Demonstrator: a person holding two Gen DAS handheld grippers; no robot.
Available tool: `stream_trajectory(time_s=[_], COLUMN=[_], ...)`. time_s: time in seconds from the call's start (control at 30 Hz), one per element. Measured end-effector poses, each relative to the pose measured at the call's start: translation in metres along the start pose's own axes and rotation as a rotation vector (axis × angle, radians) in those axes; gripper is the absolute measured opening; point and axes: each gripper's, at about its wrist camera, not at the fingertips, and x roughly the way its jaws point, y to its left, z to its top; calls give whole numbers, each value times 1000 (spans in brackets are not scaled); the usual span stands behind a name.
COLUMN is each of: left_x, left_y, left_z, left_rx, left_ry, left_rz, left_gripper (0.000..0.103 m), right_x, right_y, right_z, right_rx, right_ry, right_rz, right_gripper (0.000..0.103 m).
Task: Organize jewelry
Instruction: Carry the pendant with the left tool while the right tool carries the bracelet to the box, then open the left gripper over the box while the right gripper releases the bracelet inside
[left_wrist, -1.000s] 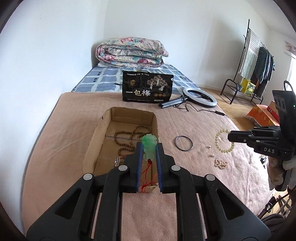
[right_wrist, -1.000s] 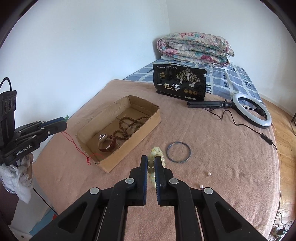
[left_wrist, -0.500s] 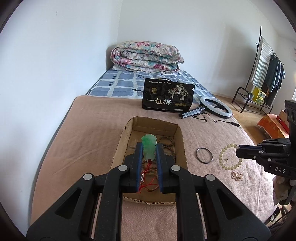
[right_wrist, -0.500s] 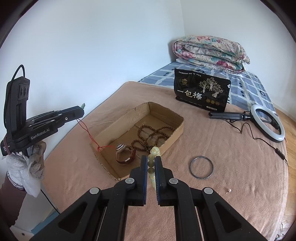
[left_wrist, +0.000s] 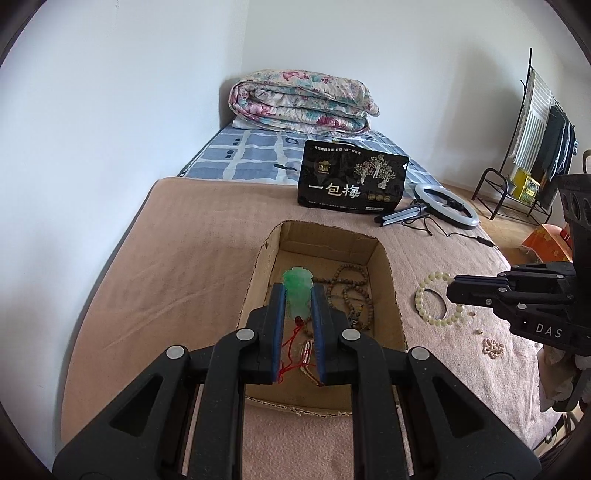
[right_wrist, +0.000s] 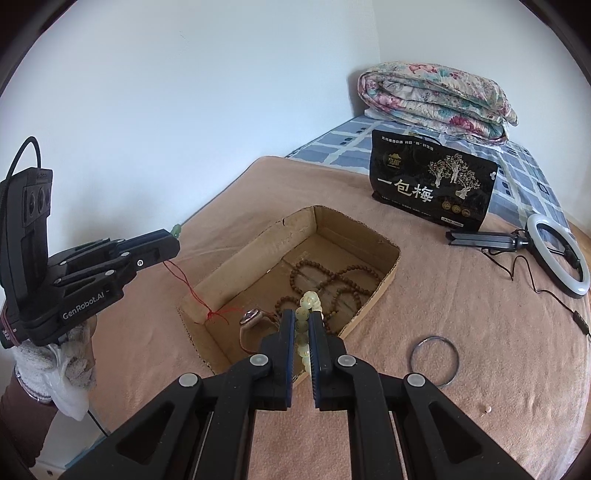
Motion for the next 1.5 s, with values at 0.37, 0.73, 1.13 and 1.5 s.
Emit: stream_trajectory(time_s=[0.37,0.73,1.13,1.5], left_x=[22,33,23,6], left_y=[6,6,2,-6], left_z=[-12,-16,-21,-23], left_rx=[2,1,10,34], left_ry=[49,74,41,17], left_rz=[5,5,22,37], left_gripper=[12,13,55,55], right_x=[38,52,40,19], right_y=[2,-1,7,7], right_z=[8,8,7,2], right_rx=[6,3,-40,-56], right_ry=[35,52,2,-49], right_rz=[9,-3,-55,-103], right_gripper=[5,5,68,89])
